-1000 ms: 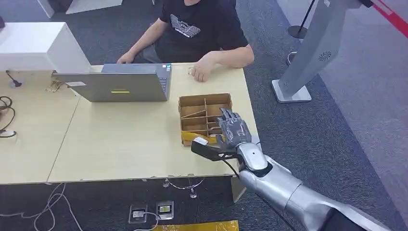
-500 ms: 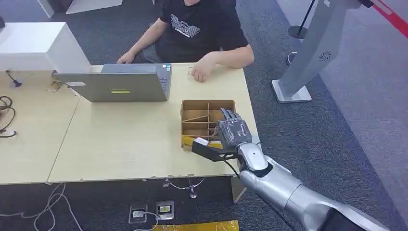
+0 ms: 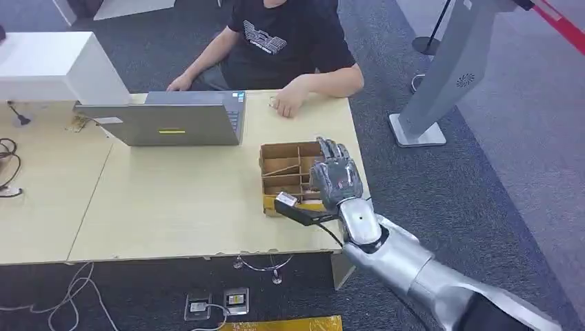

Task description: Pass the card to the sensor for recognition and then transmit it.

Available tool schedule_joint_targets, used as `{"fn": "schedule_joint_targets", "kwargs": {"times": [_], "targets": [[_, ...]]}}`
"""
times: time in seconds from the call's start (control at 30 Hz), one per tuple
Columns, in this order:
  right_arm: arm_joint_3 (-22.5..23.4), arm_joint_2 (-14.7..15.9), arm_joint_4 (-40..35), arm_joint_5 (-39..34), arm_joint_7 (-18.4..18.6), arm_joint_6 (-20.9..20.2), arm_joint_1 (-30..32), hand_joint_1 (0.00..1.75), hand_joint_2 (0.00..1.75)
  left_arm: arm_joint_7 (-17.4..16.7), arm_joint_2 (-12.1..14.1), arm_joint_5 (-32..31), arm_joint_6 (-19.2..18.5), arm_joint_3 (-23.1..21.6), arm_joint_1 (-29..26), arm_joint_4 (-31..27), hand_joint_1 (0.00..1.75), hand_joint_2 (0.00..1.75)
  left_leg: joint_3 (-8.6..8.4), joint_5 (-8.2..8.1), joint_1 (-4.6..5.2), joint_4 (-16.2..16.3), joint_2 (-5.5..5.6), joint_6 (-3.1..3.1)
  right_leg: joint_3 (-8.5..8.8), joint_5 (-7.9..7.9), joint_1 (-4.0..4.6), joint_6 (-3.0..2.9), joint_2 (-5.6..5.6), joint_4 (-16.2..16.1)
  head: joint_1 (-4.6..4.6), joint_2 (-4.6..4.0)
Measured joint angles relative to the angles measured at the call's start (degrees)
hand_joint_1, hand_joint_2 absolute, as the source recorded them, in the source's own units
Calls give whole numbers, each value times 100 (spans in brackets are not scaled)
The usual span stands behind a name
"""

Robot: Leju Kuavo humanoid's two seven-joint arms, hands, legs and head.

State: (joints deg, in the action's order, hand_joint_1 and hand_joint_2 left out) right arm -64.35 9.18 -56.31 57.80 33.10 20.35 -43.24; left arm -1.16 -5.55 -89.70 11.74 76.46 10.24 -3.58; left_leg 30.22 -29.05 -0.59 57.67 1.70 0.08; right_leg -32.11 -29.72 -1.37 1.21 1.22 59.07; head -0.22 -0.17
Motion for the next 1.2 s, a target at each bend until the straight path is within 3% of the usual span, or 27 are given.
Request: {"fn": "schedule_joint_targets", "kwargs": {"times": [0.17,0.5,1.2], "targets": [[88,68,-625,209,113,-306,-407,175,175,9,0,0,20,-2,1,0,0,0,-3,1,0,0,-7,0,1,2,0,0,7,0,2,0],[275,96,-1442,266,137,-526,-793,175,175,9,-4,-2,24,-7,5,0,0,0,-3,0,0,0,-8,0,2,2,0,1,8,-1,2,0],[256,140,-1396,-534,234,-494,-751,175,175,122,-42,0,153,-2,-81,0,0,0,-1,0,0,0,-7,0,1,2,1,1,7,-1,2,0]]}}
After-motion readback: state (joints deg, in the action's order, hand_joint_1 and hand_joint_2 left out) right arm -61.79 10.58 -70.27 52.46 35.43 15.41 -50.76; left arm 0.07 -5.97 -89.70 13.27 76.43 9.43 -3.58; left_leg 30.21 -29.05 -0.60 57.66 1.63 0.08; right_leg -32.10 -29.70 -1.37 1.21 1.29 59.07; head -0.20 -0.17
